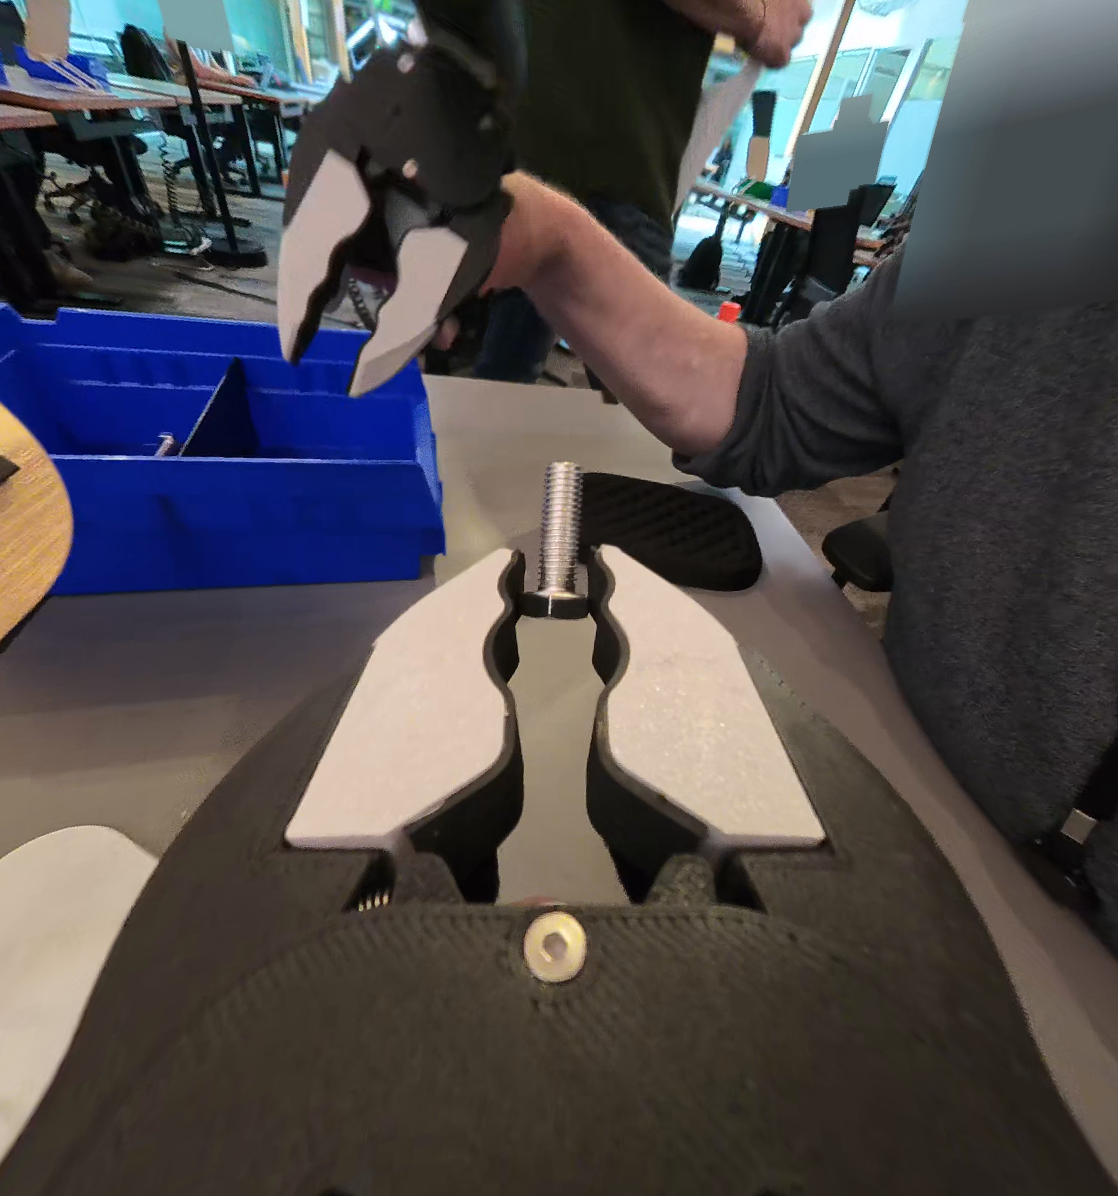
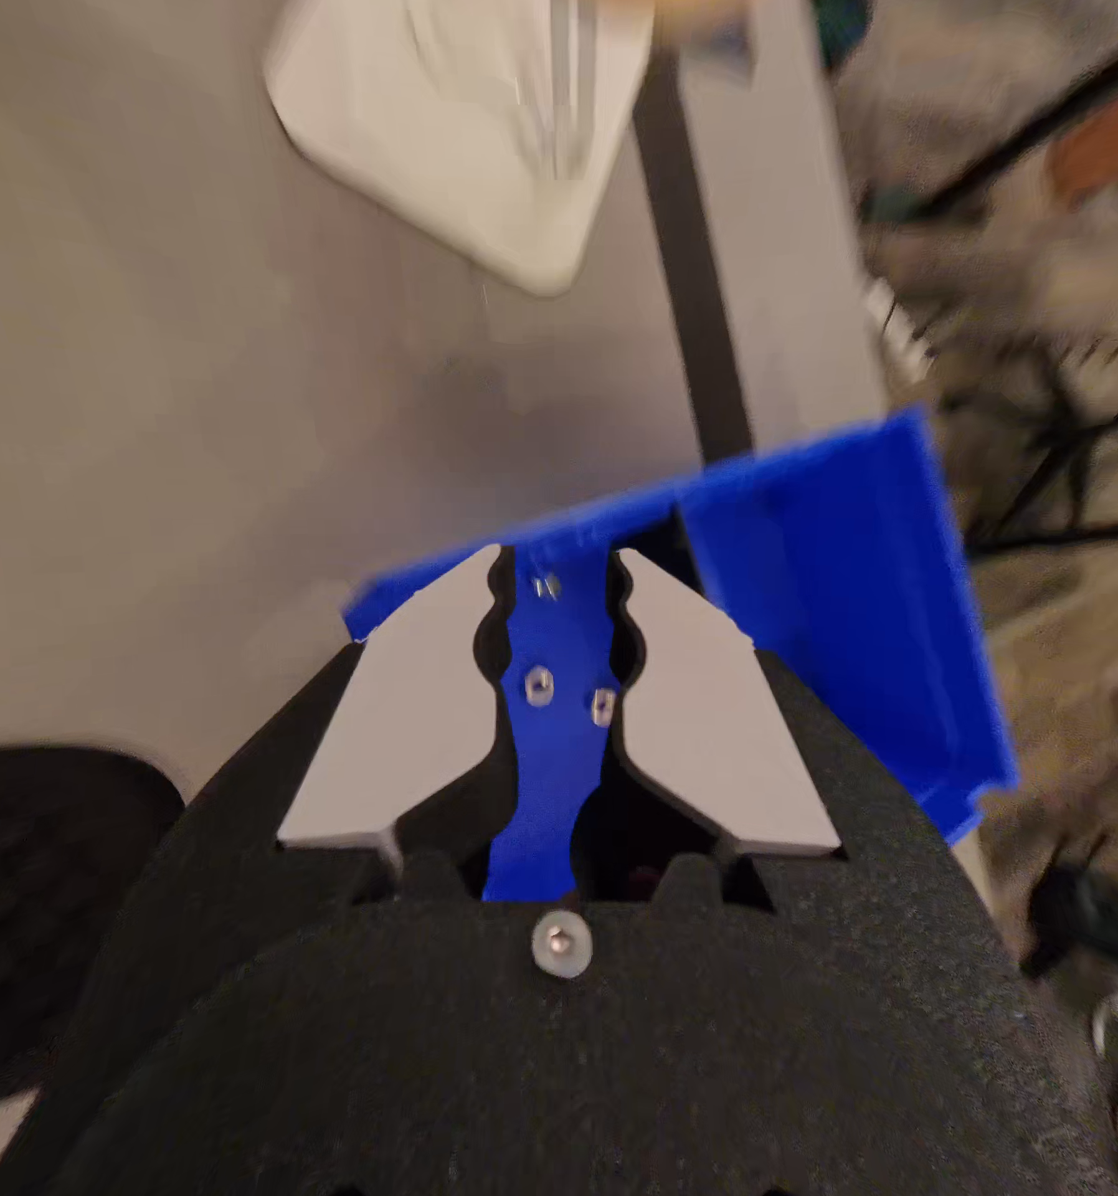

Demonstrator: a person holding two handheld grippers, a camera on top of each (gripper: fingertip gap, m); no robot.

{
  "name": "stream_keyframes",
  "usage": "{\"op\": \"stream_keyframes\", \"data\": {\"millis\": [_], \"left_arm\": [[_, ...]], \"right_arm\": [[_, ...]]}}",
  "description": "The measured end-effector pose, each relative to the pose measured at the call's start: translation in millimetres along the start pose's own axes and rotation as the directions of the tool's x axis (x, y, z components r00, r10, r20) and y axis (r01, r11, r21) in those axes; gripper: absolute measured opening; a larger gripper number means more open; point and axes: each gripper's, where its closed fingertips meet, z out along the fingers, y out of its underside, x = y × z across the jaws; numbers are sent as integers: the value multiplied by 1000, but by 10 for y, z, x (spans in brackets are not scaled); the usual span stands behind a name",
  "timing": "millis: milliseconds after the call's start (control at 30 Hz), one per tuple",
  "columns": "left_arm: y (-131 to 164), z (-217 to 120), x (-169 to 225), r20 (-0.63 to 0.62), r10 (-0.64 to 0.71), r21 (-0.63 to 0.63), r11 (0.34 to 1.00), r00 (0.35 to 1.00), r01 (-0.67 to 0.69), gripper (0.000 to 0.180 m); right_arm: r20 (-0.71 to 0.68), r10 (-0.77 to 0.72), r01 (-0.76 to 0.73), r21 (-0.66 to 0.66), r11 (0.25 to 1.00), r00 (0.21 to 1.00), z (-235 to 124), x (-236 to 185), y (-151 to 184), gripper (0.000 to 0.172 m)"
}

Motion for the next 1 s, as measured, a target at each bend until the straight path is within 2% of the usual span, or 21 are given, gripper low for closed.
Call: {"op": "stream_keyframes", "data": {"millis": [133, 200, 267, 467, 733, 800, 900, 933, 1000], "left_arm": [[-92, 25, 42, -43, -16, 79, 997, 999, 19, 19], [-147, 42, 65, -51, -14, 119, 993, 999, 20, 19], [-192, 55, 110, -79, -18, 148, 989, 997, 30, 19], [-187, 112, 165, -97, -7, 145, 989, 995, 21, 19], [-194, 162, 181, -95, -1, 148, 989, 996, 15, 18], [-218, 164, 178, -83, 7, 158, 987, 997, 6, 22], [-275, 107, 76, -3, 14, 175, 984, 1000, -13, 49], [-294, 68, 44, 31, 24, 178, 984, 999, -29, 47], [-337, -26, -20, 93, 37, 182, 982, 995, -54, 27]], "right_arm": [[92, -104, 61, 383, 922, 990, -219, -523, -1053, 30], [158, -140, 47, 482, 875, 977, -180, -781, -1378, 30], [203, -161, 27, 538, 842, 966, -97, -939, -1563, 30], [371, -141, -121, 600, 791, 918, -6, -1092, -1737, 16], [412, -136, -164, 615, 771, 901, -28, -1136, -1703, 9], [395, -128, -167, 631, 758, 910, -63, -1109, -1696, 9], [339, -75, -180, 659, 731, 938, -211, -884, -1649, 9], [287, -44, -164, 659, 734, 957, -278, -722, -1591, 9], [175, 53, -154, 634, 758, 983, -418, -286, -1410, 9]]}}
